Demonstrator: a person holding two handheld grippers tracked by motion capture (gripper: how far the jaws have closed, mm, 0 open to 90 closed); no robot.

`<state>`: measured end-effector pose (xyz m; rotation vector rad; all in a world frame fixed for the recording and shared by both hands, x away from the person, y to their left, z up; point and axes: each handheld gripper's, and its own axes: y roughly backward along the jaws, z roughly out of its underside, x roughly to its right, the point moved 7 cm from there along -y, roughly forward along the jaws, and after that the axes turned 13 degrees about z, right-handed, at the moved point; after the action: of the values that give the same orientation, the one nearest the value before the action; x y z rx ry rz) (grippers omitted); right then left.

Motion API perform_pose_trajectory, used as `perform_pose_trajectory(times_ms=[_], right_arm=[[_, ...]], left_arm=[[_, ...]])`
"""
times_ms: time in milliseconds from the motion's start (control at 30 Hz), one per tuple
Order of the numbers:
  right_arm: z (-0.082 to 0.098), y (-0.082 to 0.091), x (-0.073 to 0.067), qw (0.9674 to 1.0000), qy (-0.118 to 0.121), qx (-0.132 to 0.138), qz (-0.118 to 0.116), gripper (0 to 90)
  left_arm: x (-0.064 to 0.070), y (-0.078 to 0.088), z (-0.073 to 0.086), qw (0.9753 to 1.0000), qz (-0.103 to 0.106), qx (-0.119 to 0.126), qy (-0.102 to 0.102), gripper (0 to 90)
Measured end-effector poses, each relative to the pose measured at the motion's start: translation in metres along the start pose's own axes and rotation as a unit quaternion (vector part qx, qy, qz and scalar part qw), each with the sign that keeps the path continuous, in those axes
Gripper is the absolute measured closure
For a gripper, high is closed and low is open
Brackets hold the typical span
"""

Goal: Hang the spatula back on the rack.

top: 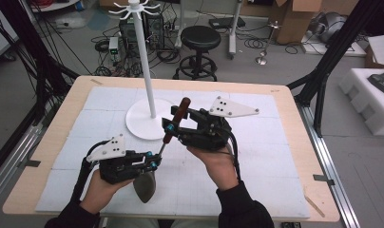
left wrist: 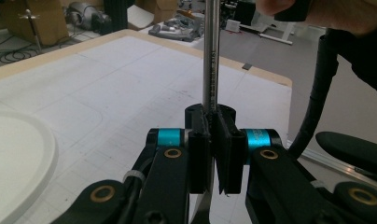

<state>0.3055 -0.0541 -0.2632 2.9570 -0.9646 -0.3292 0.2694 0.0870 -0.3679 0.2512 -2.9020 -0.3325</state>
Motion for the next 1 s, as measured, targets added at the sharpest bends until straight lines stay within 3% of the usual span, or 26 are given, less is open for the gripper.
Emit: perform_pose_trajectory(times_ms=[133,233,367,533,667,733,867,1000], right_arm=[[-0.008,0.002,-0.003,1.0,0.0,0.0,-0.008,68.5],[-0.012,0.002,-0.005,0.9998,-0.008,0.001,-0.016,70.2],[-0.016,0.001,-0.012,0.9985,-0.028,-0.003,-0.048,72.5],[-0.02,0.001,-0.022,0.997,-0.016,0.003,-0.075,72.8],[-0.023,0.001,-0.03,0.9949,-0.003,0.003,-0.1,72.9],[-0.025,0.001,-0.033,0.9931,-0.003,0.003,-0.117,72.8],[-0.027,0.003,-0.039,0.9882,-0.003,-0.001,-0.153,72.9],[-0.026,0.003,-0.044,0.9785,0.01,-0.011,-0.206,72.8]], left_arm=[[0.004,0.001,-0.003,0.9999,0.0,0.006,-0.009,84.0],[0.004,0.002,-0.006,0.9999,0.0,0.011,-0.014,84.0],[0.006,0.002,-0.008,0.9997,0.005,0.014,-0.019,83.9],[0.01,0.002,-0.009,0.9991,0.027,0.022,-0.023,83.8],[0.016,0.001,-0.011,0.9976,0.059,0.031,-0.02,83.3],[0.02,0.001,-0.013,0.9958,0.081,0.037,-0.02,82.3],[0.027,0.006,-0.026,0.992,0.106,0.063,-0.026,62.4],[0.033,0.015,-0.044,0.9877,0.125,0.086,-0.038,56.3]])
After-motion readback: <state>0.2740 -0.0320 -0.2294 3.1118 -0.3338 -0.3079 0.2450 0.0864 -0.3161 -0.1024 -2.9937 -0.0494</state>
